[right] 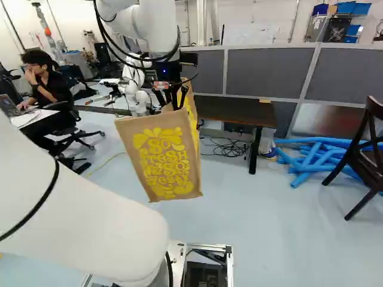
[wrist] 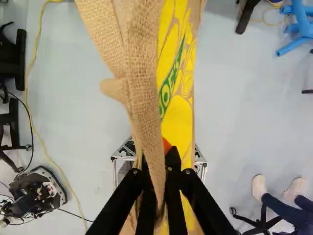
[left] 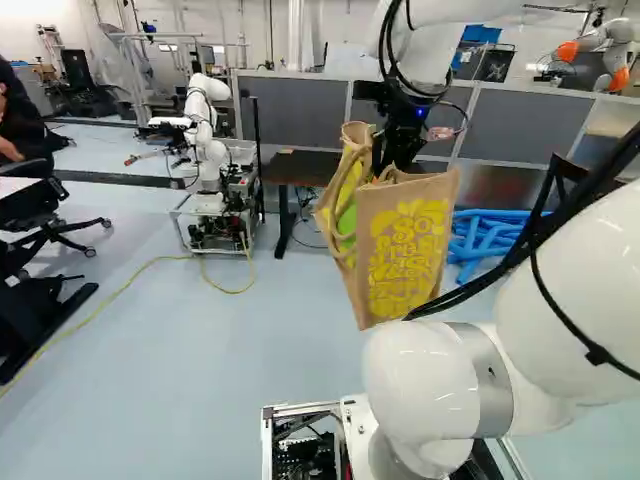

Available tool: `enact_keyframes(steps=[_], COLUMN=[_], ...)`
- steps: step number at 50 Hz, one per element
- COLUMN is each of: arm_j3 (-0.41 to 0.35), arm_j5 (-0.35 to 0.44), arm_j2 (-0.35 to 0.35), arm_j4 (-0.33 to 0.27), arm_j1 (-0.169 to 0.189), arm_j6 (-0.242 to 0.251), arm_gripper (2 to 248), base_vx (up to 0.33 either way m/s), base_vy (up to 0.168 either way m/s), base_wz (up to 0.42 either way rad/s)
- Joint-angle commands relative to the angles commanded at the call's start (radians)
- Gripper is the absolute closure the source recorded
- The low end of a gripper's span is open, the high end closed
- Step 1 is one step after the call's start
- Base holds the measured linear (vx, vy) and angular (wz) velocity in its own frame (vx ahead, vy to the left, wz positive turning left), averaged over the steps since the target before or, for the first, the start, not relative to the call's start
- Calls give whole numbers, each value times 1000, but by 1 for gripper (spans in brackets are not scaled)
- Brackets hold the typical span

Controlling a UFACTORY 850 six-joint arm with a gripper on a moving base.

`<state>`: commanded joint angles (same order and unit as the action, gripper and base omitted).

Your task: Pick up the bag on the ground and place it on the table

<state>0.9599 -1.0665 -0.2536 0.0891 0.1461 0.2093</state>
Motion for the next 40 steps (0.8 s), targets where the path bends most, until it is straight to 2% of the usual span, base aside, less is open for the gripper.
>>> enact_keyframes(steps=[40], arm_j3=[0], arm_j5=[0], arm_j2=[0], arm_j4=[0], arm_j1=[0], arm_j6=[0], arm_gripper=[227], base_vx=[185], base_vy=[-112], base_wz=[-206])
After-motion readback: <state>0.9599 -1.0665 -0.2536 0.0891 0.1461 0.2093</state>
